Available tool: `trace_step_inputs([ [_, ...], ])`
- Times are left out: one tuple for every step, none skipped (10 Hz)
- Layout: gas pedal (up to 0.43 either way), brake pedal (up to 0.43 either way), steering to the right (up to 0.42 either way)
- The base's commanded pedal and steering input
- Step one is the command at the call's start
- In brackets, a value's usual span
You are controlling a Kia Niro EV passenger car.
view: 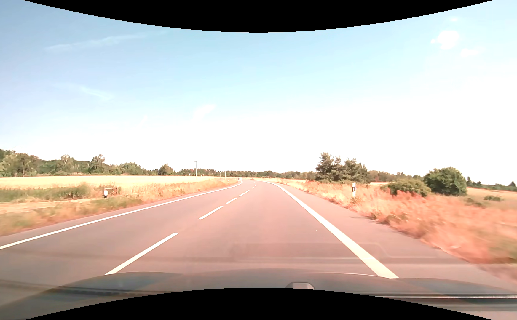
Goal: Follow the waypoints while adhering to traffic rules and regulations
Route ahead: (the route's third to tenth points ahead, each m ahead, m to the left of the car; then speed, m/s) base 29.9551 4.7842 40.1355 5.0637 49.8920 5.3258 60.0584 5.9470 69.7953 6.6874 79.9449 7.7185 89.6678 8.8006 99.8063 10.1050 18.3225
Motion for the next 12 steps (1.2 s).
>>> trace_step_inputs([
  [0.15,0.0,-0.009],
  [0.15,0.0,-0.009],
  [0.15,0.0,-0.009],
  [0.15,0.0,-0.009],
  [0.15,0.0,-0.009],
  [0.15,0.0,-0.009],
  [0.15,0.0,-0.009],
  [0.15,0.0,-0.009],
  [0.15,0.0,-0.009],
  [0.15,0.0,-0.009],
  [0.15,0.0,-0.008],
  [0.15,0.0,-0.009],
])
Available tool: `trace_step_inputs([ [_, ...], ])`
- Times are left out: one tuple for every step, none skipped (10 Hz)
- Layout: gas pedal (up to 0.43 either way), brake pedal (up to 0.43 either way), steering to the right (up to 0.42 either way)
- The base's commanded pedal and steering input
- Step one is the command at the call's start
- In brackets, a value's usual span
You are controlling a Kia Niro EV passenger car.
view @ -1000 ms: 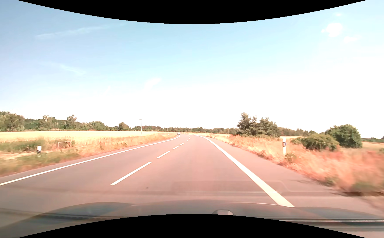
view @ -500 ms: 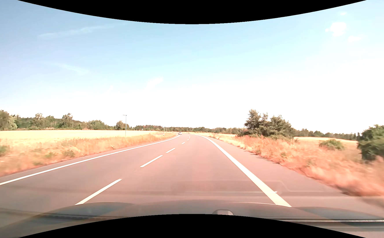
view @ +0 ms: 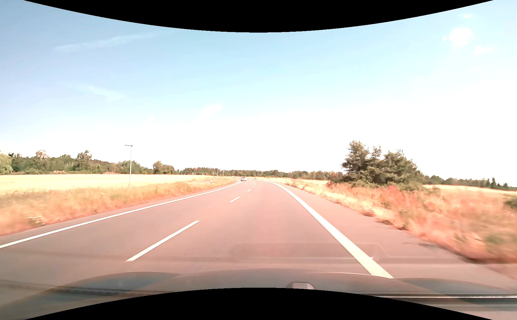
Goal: Follow the waypoints while adhering to traffic rules and regulations
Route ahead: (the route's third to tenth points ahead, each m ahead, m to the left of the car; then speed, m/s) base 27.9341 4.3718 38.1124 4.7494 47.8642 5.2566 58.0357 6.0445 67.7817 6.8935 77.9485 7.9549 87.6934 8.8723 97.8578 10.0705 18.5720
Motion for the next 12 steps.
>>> trace_step_inputs([
  [0.15,0.0,-0.009],
  [0.15,0.0,-0.009],
  [0.15,0.0,-0.009],
  [0.15,0.0,-0.009],
  [0.15,0.0,-0.009],
  [0.15,0.0,-0.009],
  [0.15,0.0,-0.009],
  [0.15,0.0,-0.009],
  [0.15,0.0,-0.009],
  [0.15,0.0,-0.01],
  [0.15,0.0,-0.009],
  [0.15,0.0,-0.01],
])
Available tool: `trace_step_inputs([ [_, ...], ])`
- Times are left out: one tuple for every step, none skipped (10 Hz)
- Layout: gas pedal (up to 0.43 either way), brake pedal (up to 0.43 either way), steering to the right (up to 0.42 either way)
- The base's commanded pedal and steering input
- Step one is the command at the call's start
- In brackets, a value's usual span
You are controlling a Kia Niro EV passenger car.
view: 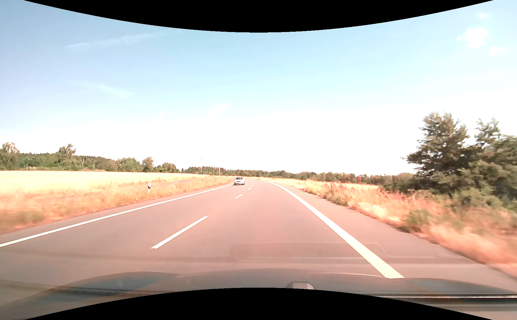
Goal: Follow the waypoints while adhering to traffic rules and regulations
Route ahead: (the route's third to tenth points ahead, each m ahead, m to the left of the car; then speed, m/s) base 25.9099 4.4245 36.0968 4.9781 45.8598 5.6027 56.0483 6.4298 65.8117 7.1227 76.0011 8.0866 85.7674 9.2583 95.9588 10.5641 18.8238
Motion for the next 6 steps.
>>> trace_step_inputs([
  [0.15,0.0,-0.01],
  [0.15,0.0,-0.009],
  [0.15,0.0,-0.009],
  [0.15,0.0,-0.009],
  [0.15,0.0,-0.009],
  [0.15,0.0,-0.009],
])
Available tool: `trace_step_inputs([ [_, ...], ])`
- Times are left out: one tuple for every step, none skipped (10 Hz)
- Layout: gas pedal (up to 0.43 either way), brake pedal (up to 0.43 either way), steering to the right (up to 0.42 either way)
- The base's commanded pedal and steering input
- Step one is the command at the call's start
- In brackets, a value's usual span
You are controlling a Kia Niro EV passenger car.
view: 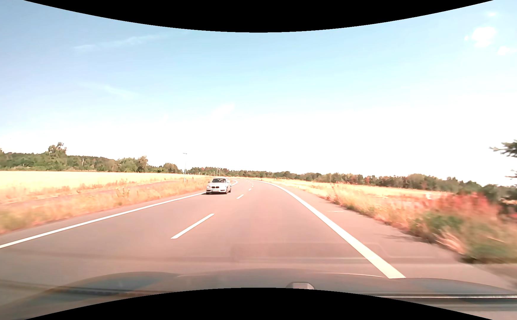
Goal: Follow the waypoints while adhering to traffic rules and regulations
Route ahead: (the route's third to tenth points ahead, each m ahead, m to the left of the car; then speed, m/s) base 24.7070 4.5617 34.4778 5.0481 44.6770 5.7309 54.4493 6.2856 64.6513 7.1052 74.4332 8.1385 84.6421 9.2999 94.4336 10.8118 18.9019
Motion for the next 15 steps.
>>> trace_step_inputs([
  [0.15,0.0,-0.01],
  [0.15,0.0,-0.01],
  [0.15,0.0,-0.01],
  [0.15,0.0,-0.01],
  [0.15,0.0,-0.01],
  [0.15,0.0,-0.01],
  [0.15,0.0,-0.011],
  [0.15,0.0,-0.012],
  [0.15,0.0,-0.012],
  [0.15,0.0,-0.012],
  [0.15,0.0,-0.012],
  [0.15,0.0,-0.012],
  [0.15,0.0,-0.012],
  [0.15,0.0,-0.012],
  [0.15,0.0,-0.012],
])
